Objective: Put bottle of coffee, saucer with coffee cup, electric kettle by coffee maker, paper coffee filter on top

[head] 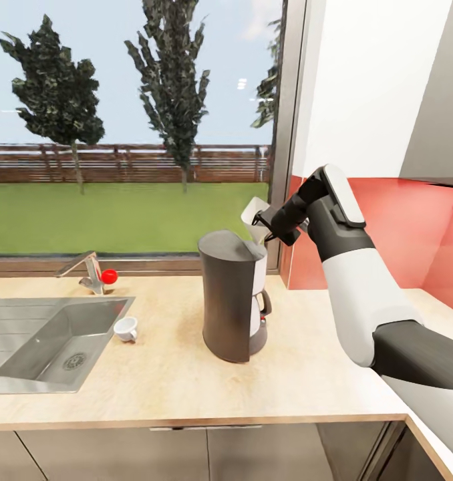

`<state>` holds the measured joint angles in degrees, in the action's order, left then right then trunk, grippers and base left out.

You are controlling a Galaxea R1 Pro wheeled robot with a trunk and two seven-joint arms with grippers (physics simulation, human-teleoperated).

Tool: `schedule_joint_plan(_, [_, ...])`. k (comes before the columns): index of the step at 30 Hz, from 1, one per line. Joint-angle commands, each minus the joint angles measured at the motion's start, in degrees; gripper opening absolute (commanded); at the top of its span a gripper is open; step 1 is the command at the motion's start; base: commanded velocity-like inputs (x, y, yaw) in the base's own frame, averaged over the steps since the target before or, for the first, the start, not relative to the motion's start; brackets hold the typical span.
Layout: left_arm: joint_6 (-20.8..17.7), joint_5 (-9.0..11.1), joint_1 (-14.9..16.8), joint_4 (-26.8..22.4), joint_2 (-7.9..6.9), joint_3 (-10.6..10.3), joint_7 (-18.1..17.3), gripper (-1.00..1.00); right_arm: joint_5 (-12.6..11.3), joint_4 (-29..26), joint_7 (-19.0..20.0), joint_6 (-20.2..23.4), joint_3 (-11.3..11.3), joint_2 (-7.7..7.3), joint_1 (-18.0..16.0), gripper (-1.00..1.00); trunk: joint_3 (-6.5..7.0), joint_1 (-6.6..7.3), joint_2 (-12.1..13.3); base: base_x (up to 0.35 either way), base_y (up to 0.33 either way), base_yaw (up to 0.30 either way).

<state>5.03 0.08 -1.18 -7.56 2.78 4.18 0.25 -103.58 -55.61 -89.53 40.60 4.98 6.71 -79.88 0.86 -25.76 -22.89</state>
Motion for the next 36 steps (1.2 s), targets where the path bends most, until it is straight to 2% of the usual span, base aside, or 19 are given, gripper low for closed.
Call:
schedule_joint_plan(1, [0.1, 0.0, 0.0, -0.1, 0.04, 0.4, 0.0, 1.0, -0.4, 0.0, -0.5, 0.5, 0.0, -0.02, 0.0, -1.0, -0.01, -0.02, 0.0, 0.001, 0.0, 0.012])
schedule_joint_plan(12, [0.1, 0.0, 0.0, -0.1, 0.04, 0.4, 0.0, 1.0, -0.3, 0.2, -0.5, 0.5, 0.0, 0.03, 0.5, -1.0, -0.02, -0.02, 0.0, 0.076, 0.0, 0.003])
schedule_joint_plan(23, [0.1, 0.0, 0.0, -0.1, 0.04, 0.3, 0.0, 1.0, -0.3, 4.0, -0.5, 0.4, 0.0, 0.05, 0.6, -1.0, -0.02, -0.02, 0.0, 0.004, 0.0, 0.0])
schedule_joint_plan(36, [0.1, 0.0, 0.0, -0.1, 0.04, 0.3, 0.0, 1.0, -0.3, 4.5, -0.5, 0.4, 0.0, 0.05, 1.2, -1.0, -0.02, -0.02, 0.0, 0.075, 0.0, 0.0])
